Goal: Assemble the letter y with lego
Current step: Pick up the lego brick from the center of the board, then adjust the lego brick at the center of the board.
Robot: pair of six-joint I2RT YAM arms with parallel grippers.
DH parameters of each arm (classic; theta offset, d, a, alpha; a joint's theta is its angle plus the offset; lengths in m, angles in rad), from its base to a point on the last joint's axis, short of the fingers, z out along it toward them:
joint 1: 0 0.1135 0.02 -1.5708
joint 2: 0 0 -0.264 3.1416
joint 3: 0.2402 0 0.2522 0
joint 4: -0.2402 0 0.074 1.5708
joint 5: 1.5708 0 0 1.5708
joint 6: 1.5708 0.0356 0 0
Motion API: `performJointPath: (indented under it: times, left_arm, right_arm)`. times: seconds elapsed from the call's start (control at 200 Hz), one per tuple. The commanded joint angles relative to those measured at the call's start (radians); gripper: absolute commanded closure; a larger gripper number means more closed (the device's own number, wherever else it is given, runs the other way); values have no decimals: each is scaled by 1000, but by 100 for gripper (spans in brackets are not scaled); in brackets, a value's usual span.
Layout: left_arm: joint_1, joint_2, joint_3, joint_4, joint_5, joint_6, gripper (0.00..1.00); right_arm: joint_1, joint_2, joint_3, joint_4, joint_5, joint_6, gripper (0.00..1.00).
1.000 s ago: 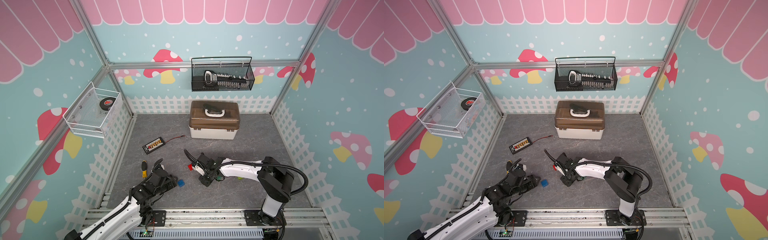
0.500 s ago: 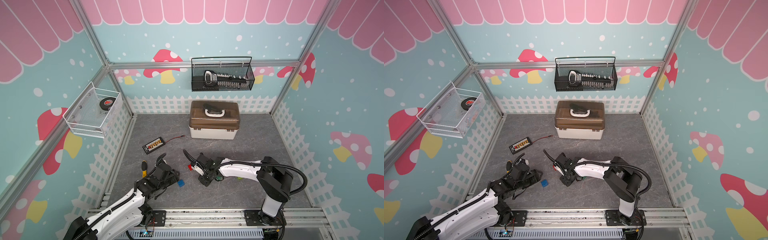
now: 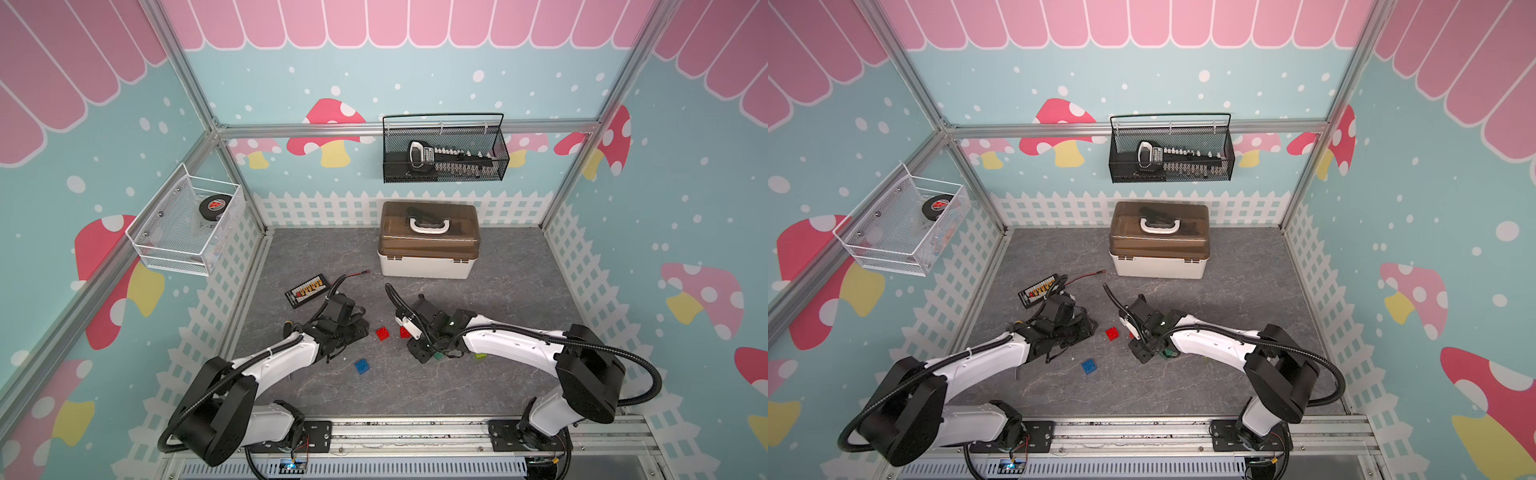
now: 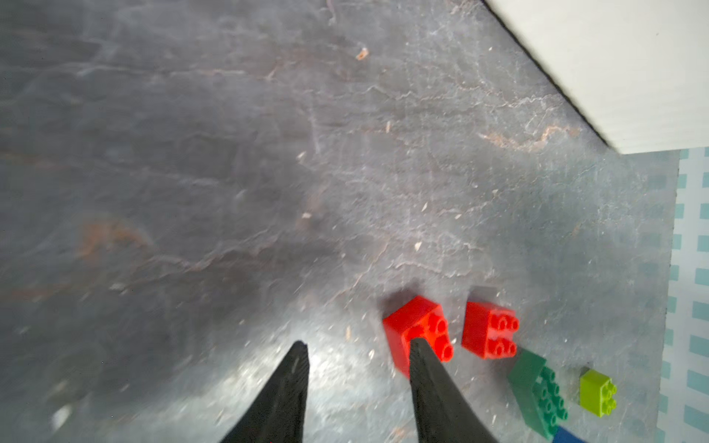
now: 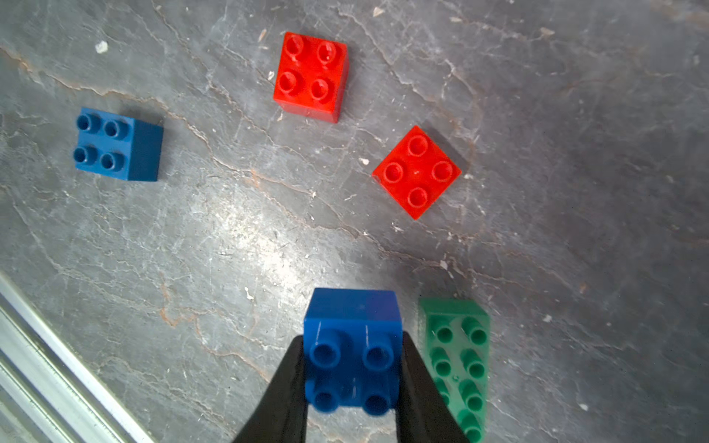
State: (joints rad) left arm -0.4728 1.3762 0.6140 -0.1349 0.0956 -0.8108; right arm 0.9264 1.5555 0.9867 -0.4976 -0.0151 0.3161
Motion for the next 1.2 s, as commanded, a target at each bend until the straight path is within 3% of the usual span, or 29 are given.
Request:
performJointPath:
  times: [0.0,0.305,0.936,1.196]
  left_arm:
    - [10,84,65,62,56,58,58]
    - [0,221,111,54,112,75,64]
    - [-56,49,-34,43,50,22,66]
    - [-65,41,-48,48,52,13,66]
  right_arm:
    - [-5,-39,-28,-1,12,24,75]
    - [-18,-71,-47,9,30,33,75]
    - [-18,65,45,58,-72,15,75]
    - [-18,159,93,65,-131,4,75]
